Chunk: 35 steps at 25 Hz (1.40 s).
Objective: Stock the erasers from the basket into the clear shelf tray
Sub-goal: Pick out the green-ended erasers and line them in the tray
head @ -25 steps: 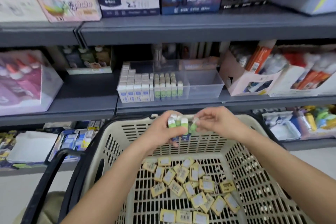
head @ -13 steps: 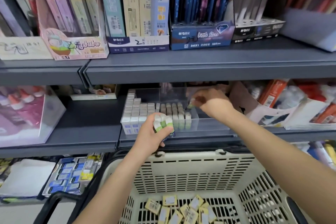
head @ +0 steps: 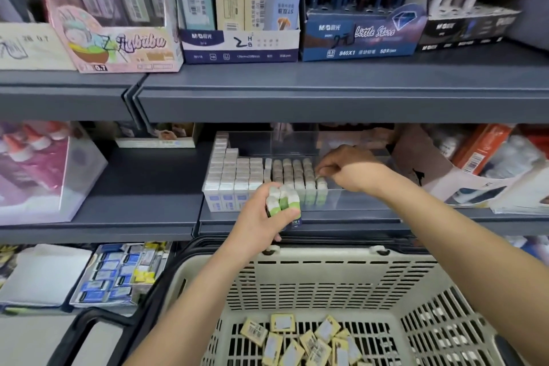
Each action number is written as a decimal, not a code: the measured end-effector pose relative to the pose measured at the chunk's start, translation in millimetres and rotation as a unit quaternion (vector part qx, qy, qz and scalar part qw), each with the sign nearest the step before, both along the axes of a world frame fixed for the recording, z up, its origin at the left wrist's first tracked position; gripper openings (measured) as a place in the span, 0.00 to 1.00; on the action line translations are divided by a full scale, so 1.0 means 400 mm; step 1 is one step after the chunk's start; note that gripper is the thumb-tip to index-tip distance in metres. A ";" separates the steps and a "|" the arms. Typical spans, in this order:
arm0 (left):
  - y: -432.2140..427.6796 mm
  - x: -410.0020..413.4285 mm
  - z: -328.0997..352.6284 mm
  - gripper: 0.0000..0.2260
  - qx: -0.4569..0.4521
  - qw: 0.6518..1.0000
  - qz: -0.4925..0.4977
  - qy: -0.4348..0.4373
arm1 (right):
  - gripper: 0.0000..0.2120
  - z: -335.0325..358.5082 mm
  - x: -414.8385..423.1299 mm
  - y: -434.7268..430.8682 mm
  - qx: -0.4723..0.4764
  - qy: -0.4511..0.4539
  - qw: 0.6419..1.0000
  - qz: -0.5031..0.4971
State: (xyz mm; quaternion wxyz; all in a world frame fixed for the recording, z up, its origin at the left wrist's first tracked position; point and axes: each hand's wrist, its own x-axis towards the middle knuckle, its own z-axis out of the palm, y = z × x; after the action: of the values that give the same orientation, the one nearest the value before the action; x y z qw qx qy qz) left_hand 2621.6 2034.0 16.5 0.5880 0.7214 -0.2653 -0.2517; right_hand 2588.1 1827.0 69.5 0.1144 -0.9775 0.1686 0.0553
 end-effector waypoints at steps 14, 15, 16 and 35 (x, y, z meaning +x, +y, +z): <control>-0.003 -0.001 -0.009 0.12 -0.027 1.000 -0.010 -0.011 | 0.13 0.003 -0.108 0.156 0.164 -0.141 0.976 -0.018; -0.004 -0.004 -0.008 0.12 -0.026 0.999 -0.016 -0.017 | 0.12 0.004 -0.110 0.163 0.178 -0.143 0.974 -0.017; -0.004 -0.006 -0.007 0.12 -0.024 0.999 -0.022 -0.022 | 0.10 0.008 -0.113 0.167 0.190 -0.143 0.971 -0.010; 0.005 0.007 -0.012 0.07 -0.042 0.998 0.031 0.029 | 0.04 0.024 -0.005 0.002 0.094 -0.095 0.989 -0.069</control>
State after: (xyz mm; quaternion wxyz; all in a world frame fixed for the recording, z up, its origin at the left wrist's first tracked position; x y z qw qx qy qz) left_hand 2624.6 2036.1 11.6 0.6331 0.6963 -0.2361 -0.2422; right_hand 2586.0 1827.7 79.0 0.2249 -0.9492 0.2182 -0.0297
